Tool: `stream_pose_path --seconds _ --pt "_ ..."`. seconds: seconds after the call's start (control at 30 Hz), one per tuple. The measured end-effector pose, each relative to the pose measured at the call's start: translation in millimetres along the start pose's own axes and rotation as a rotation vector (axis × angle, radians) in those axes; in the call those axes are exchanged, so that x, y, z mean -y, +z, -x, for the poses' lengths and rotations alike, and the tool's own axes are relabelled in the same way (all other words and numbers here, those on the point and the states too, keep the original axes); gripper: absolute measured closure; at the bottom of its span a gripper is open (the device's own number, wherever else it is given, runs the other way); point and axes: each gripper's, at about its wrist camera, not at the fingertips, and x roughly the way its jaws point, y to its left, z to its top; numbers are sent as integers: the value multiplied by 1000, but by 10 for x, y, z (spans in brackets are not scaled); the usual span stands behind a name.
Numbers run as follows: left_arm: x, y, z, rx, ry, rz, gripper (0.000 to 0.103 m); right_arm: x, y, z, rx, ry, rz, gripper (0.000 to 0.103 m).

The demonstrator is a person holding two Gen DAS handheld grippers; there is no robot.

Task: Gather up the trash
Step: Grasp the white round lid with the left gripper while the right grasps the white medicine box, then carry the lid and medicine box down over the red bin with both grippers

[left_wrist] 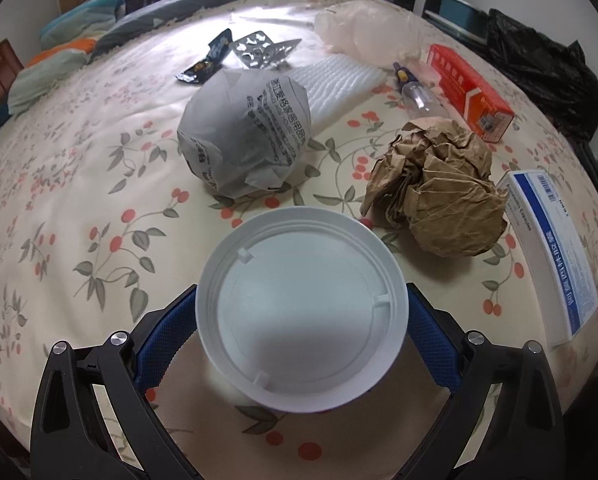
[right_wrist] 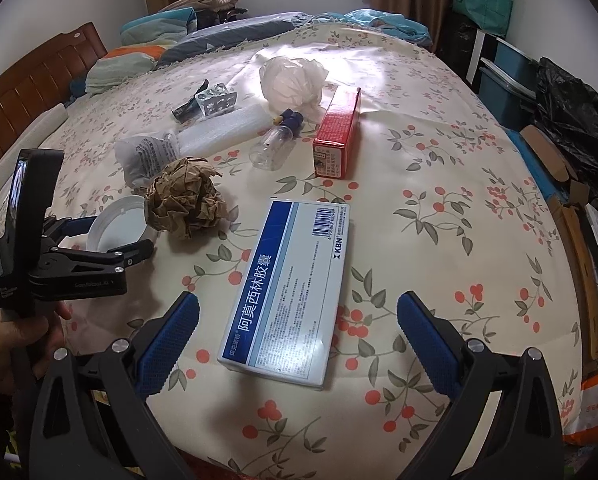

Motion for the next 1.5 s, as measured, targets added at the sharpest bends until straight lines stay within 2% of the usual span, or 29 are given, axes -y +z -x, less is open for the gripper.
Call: stream_pose_path --seconds 0.2,0.4,0.5,0.57,0.7,1.1,1.33,1.5 --pt "-22 36 -42 2 -29 10 6 -9 35 -238 -27 -13 3 5" --pt "29 24 -18 14 -19 -7 15 -77 66 -414 -46 -28 24 5" --pt "35 -1 2 26 -18 -2 16 -108 61 -486 -53 -20 31 7" --pt "20 -7 11 31 -22 4 17 -113 52 -580 -84 -15 36 31" --pt "8 -24 38 44 -31 10 18 -114 49 -595 -68 3 34 32" --pt "-21 -125 256 58 -56 28 18 -106 -11 -277 -39 60 21 32" --pt "108 -261 670 82 -85 2 18 -241 -141 96 -21 100 33 32" --pt "225 -505 1024 88 -103 -21 18 -396 -354 392 -20 124 53 32"
